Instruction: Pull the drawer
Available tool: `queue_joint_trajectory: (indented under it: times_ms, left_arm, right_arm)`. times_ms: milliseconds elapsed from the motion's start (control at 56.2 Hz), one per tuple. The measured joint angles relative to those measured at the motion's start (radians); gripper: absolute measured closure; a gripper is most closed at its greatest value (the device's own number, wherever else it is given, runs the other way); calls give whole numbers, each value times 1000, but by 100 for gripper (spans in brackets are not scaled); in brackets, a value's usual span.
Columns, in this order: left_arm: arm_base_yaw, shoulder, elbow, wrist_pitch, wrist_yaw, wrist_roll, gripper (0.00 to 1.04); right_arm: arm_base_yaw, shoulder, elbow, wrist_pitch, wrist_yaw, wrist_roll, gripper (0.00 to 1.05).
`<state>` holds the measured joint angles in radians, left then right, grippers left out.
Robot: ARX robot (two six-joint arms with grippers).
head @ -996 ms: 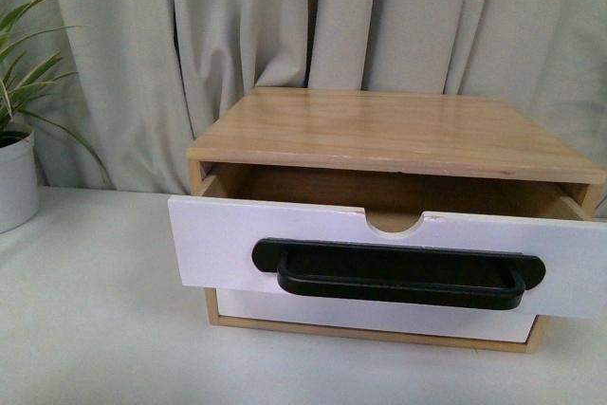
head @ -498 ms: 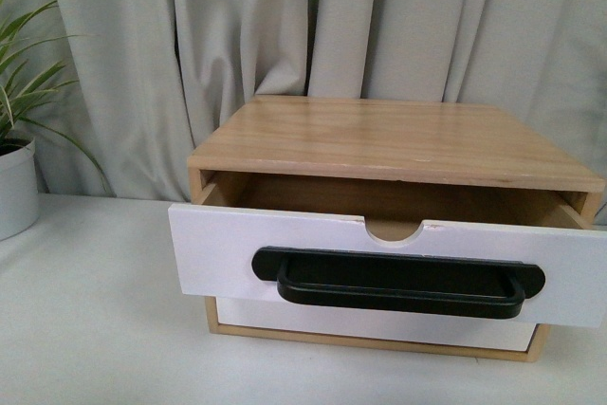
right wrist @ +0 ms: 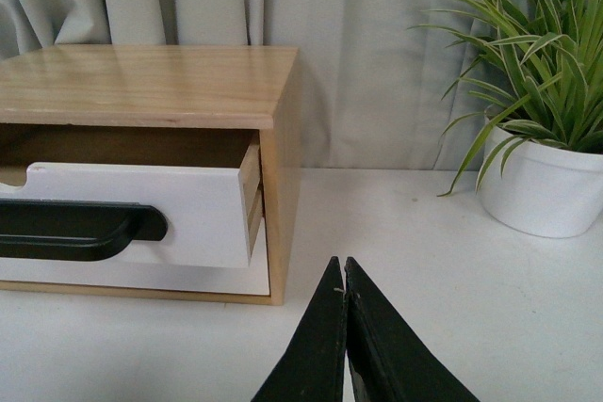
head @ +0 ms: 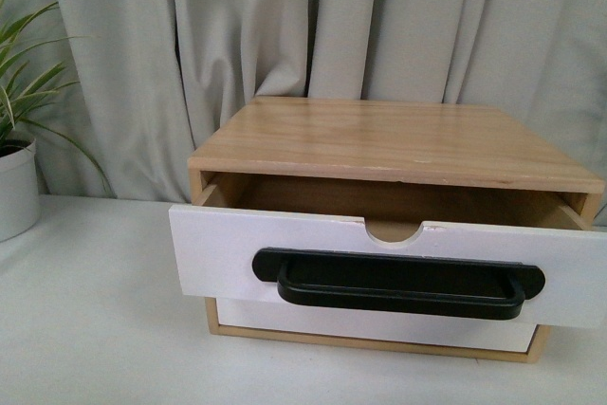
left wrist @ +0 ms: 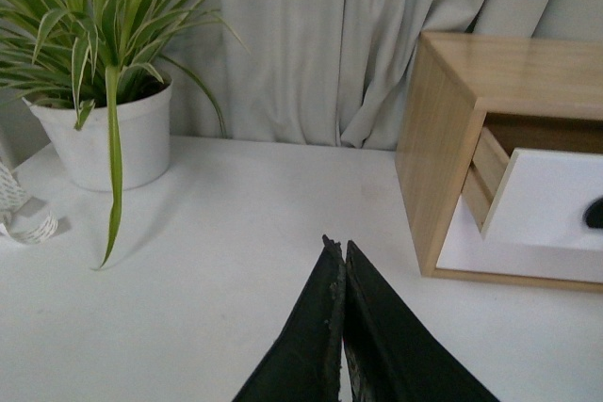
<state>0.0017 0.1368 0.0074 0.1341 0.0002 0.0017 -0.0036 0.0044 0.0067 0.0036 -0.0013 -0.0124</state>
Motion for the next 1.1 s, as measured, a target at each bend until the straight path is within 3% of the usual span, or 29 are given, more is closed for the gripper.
queue_joint_trajectory:
  times_ms: [89,427,569,694,907,960,1103]
  left_arm:
    - [0,-108,0,-124,0,0,101]
    - [0,-132,0,-132,0,0,101]
    - [0,-133,0,-132,0,-3,77]
    - [0,-133,0,-132,0,-3,46]
    - [0,-133,0,-132,0,-3,9]
    - [0,-133,0,-132,0,-2,5]
    - [0,-133,0,-132,0,-3,6]
  right_arm:
    - [0,0,0,-2,0,0,104]
    - [0,0,0,-2,-1,-1,103]
    - [0,0,0,-2,-1,0,79]
    - [0,0,0,-2,0,0,51]
    - [0,0,0,-2,0,0,14]
    - [0,0,0,-2,0,2,7]
    - [0,0,0,-2,0,2,9]
